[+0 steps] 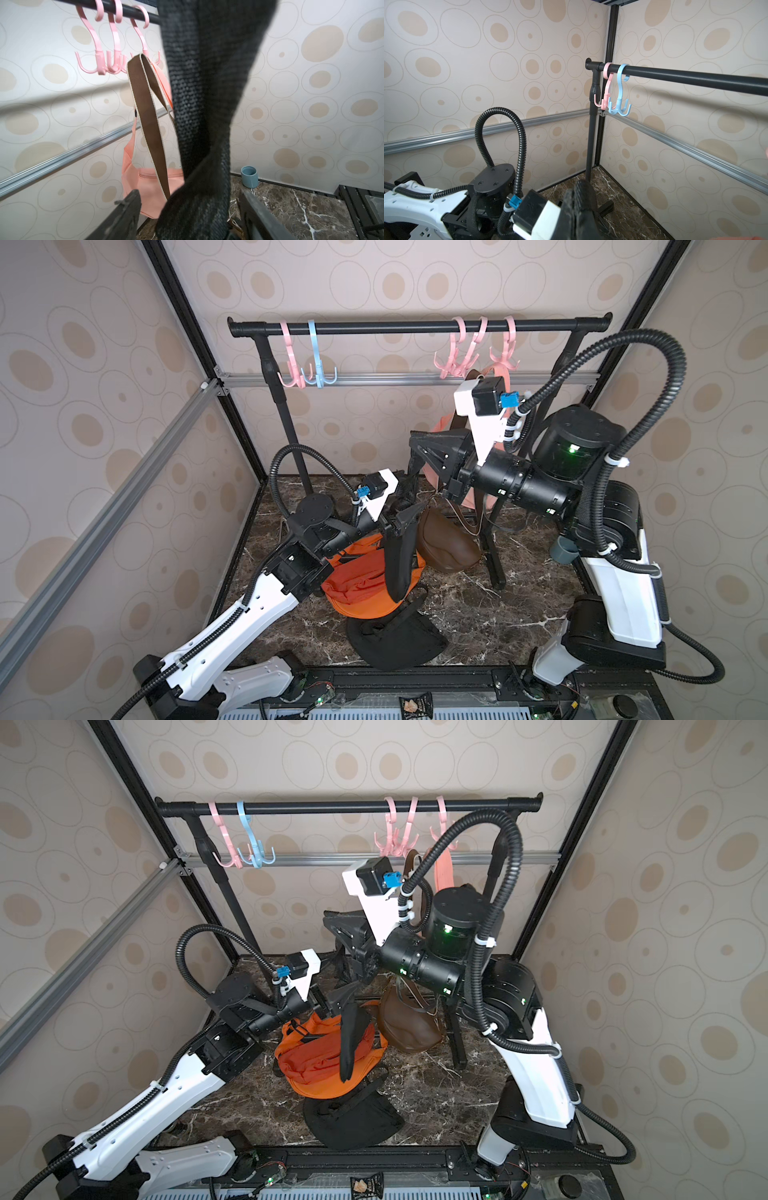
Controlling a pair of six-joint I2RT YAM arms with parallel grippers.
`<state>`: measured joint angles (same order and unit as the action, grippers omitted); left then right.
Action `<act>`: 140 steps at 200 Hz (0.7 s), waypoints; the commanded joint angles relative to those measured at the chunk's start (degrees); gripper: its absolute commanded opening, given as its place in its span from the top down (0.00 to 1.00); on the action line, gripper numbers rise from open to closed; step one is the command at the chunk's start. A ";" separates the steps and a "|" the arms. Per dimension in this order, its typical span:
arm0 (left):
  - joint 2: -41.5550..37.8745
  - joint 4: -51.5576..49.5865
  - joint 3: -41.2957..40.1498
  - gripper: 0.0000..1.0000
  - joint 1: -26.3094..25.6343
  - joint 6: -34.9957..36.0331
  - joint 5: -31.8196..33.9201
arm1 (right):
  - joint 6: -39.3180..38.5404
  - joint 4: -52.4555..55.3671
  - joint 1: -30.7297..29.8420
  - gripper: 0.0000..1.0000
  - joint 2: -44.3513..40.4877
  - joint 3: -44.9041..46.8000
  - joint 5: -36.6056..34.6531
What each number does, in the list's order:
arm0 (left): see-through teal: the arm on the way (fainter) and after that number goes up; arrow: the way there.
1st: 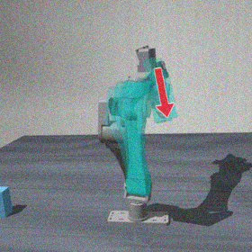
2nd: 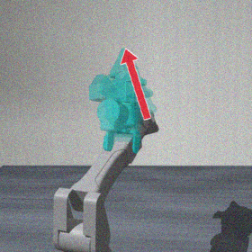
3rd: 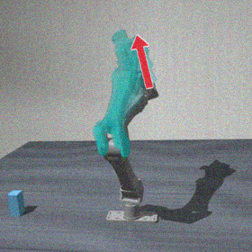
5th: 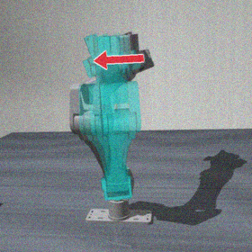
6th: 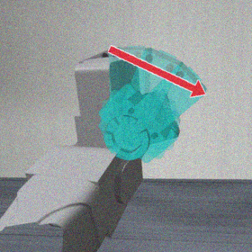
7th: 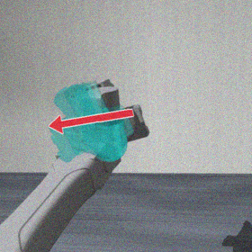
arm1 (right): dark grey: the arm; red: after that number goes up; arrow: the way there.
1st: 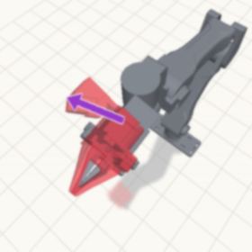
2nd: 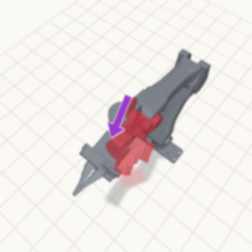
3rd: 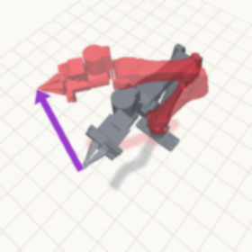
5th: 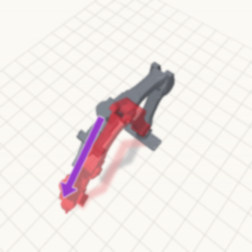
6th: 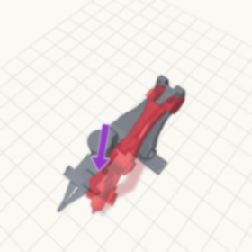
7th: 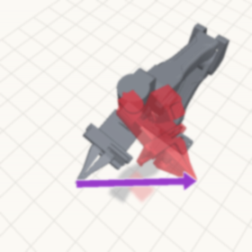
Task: Hang the bag on a hook
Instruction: Pick up the bag from the bag.
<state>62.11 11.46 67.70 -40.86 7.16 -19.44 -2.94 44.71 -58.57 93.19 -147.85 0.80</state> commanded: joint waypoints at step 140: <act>-4.81 -2.70 -1.89 0.47 0.18 5.72 1.78 | -4.24 0.02 -0.39 1.00 -0.95 1.77 -5.60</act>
<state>58.54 8.73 65.67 -40.86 11.51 -17.21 -5.54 45.52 -58.57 92.71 -146.39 -3.14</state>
